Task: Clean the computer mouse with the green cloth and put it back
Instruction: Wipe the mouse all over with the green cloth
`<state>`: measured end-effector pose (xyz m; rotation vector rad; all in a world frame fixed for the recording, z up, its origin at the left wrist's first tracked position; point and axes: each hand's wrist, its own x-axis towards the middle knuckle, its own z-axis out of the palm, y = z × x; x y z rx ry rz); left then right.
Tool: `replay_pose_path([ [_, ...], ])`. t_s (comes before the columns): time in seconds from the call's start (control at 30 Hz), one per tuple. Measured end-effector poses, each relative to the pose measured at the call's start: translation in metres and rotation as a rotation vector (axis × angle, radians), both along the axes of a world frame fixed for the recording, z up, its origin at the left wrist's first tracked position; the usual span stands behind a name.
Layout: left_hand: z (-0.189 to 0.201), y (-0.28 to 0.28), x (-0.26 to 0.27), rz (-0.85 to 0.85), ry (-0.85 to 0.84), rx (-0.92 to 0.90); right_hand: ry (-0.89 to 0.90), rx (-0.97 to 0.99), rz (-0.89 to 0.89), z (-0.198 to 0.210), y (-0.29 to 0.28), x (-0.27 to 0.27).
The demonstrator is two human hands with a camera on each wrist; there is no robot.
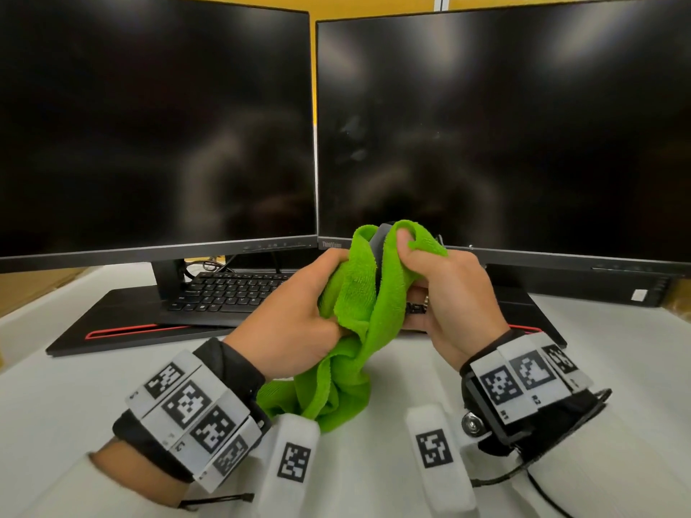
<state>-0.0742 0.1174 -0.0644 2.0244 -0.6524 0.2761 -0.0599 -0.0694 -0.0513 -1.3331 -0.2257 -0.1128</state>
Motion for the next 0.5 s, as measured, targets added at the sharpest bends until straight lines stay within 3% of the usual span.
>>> replay_pose_path([
  [0.23, -0.0014, -0.0019, -0.0011, 0.024, -0.043, 0.02, -0.042, -0.157, 0.067, -0.005, 0.0036, -0.0048],
  [0.5, -0.0018, -0.0011, 0.0018, -0.022, -0.023, -0.01, 0.097, 0.052, -0.091, 0.0029, -0.0004, 0.0004],
])
